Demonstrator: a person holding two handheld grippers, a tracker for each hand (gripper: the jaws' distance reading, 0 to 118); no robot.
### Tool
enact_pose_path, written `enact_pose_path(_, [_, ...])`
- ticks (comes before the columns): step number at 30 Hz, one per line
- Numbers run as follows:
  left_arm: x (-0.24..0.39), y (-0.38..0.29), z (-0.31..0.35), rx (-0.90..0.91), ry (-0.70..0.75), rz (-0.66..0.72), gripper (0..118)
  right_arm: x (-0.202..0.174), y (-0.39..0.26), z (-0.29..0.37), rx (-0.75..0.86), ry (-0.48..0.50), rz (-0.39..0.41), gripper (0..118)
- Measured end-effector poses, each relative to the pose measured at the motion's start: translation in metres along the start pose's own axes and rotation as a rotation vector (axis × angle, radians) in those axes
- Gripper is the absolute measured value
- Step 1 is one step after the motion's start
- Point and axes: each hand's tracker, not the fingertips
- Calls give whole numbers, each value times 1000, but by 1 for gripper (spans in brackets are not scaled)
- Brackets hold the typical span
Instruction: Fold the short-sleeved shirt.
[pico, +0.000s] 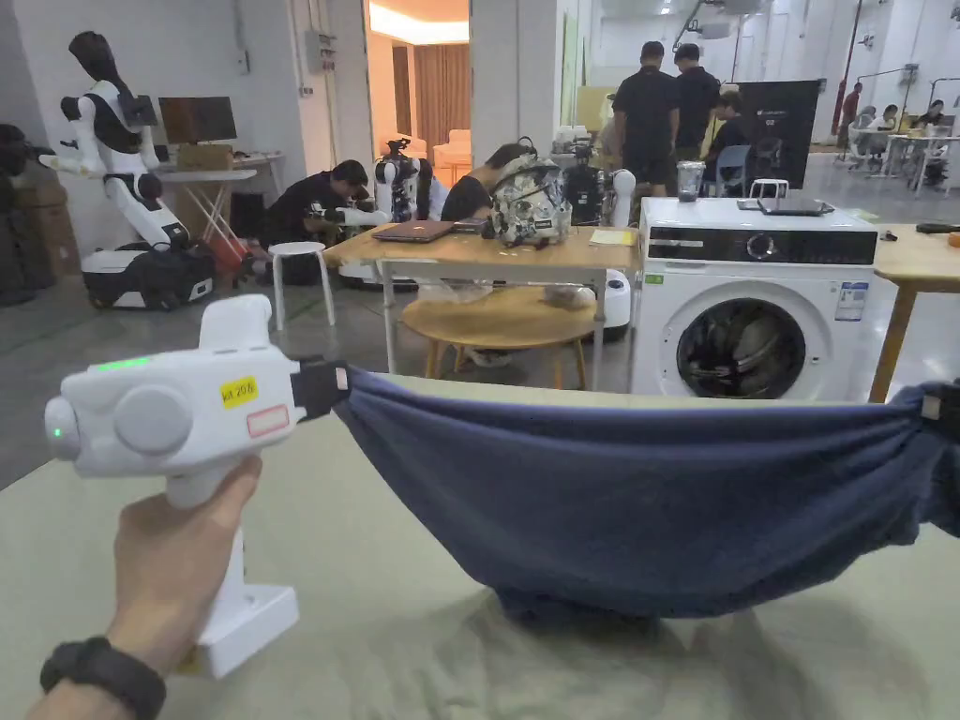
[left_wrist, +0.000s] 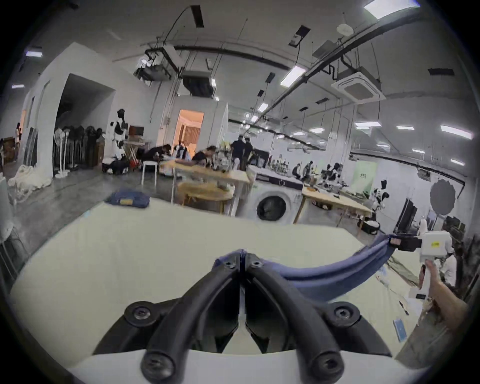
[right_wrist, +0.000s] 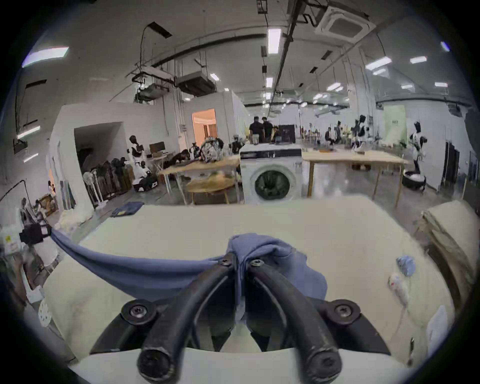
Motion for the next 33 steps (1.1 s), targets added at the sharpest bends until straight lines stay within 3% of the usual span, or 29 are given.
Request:
enact_pose_path(3, [-10,-77,29,-26,20,13,0,20,-76,14,-63,51,-43,4])
enact_pose_path(5, [-19,-124,52,-109,2,83,0,23,-136,49,-96,28,-49,4])
enact_pose_path(10, [-14,-225,130,-187,60,163,0,29,-269,130,-205,72,-219,4])
enact_pose_path(16, [-17,-285,188,-304,130,233,0,21,-352,201,-280,-5,-308,4])
enact_pose_path(20, [-32,-311,196,-341,134,248,0,20,-363,210,-268,-15,-286,4])
enact_pose_path(22, [-25,-307,194,-351,136,238,2,18,-364,208,-251,-18,-227,6])
enact_pose_path(23, [-24,-306,193,-366,137,219,13,15,-363,208,-255,-33,-181,13])
enact_pose_path(24, [-22,-305,192,-368,164,179,34,12,-362,207,-267,-50,-137,35])
enact_pose_path(25, [-20,-303,192,-361,206,140,47,3,-360,207,-286,-100,-84,51])
enact_pose_path(26, [-10,-298,191,-352,238,105,50,0,-361,209,-288,-140,-39,56])
enact_pose_path(27, [-7,-295,191,-348,241,81,55,-2,-363,212,-288,-153,-16,56])
enact_pose_path(30, [10,-278,197,-307,218,2,55,-3,-352,225,-347,-119,-48,56])
enact_pose_path(33, [36,-252,201,-234,152,-39,55,-16,-325,239,-264,-91,-1,56])
